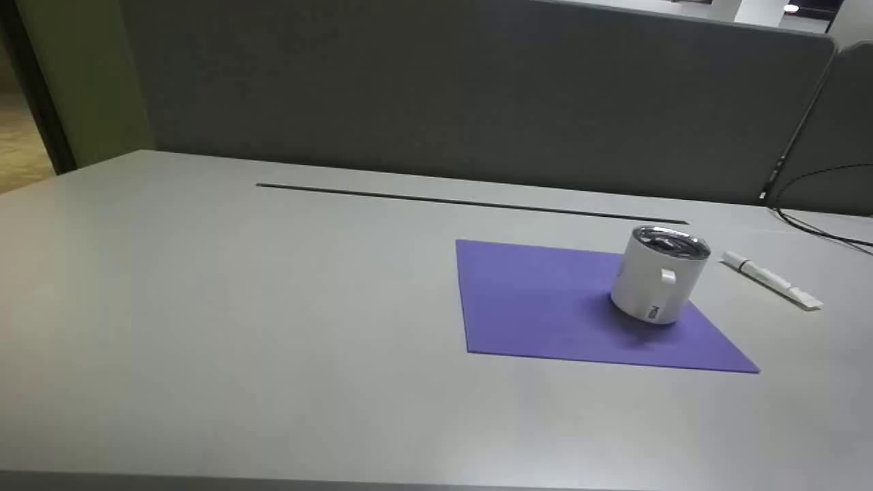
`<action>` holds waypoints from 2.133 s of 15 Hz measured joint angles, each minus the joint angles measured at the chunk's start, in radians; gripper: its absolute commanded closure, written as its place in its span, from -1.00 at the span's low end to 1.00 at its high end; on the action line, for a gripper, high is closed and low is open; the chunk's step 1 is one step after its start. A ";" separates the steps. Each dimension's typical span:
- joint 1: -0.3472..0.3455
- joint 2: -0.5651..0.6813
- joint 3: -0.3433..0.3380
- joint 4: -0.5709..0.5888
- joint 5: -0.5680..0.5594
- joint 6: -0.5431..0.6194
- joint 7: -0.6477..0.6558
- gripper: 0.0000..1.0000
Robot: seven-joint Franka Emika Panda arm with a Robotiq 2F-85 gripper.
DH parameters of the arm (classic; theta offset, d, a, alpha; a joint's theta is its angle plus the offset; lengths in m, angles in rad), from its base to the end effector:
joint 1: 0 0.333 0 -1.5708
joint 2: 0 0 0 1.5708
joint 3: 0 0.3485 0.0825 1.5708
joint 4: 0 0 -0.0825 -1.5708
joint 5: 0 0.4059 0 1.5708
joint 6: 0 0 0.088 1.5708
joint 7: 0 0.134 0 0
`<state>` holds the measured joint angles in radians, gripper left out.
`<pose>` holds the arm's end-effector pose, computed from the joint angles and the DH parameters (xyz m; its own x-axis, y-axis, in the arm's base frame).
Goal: Slide the lid of the cup closed
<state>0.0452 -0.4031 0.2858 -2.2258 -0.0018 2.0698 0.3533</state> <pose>0.4444 0.1669 0.5480 0.9670 -0.0261 0.2535 -0.0339 -0.9991 0.0262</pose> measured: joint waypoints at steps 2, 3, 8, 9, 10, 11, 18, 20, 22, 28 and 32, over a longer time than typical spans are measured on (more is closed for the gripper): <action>0.000 0.000 0.000 0.000 0.000 0.001 0.000 -1.00; 0.000 0.000 0.000 0.000 0.000 0.001 0.000 -1.00; 0.000 0.000 0.000 0.000 0.000 0.001 0.000 -1.00; 0.000 0.000 0.000 0.000 0.000 0.001 0.000 -1.00; 0.000 0.000 0.000 0.000 0.000 0.001 0.000 -1.00; 0.000 0.000 0.000 0.000 0.000 0.001 0.000 -1.00; -0.017 -0.005 -0.055 -0.068 -0.029 0.161 0.001 -0.32; -0.057 -0.013 -0.091 -0.128 -0.071 0.246 0.003 -0.02; -0.101 -0.018 -0.129 -0.188 -0.105 0.309 0.001 0.27; -0.222 0.018 -0.193 -0.351 -0.189 0.460 0.000 0.99; -0.240 0.060 -0.208 -0.381 -0.194 0.486 -0.005 0.98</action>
<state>-0.1945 -0.3433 0.0782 -2.6070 -0.1958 2.5559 0.3486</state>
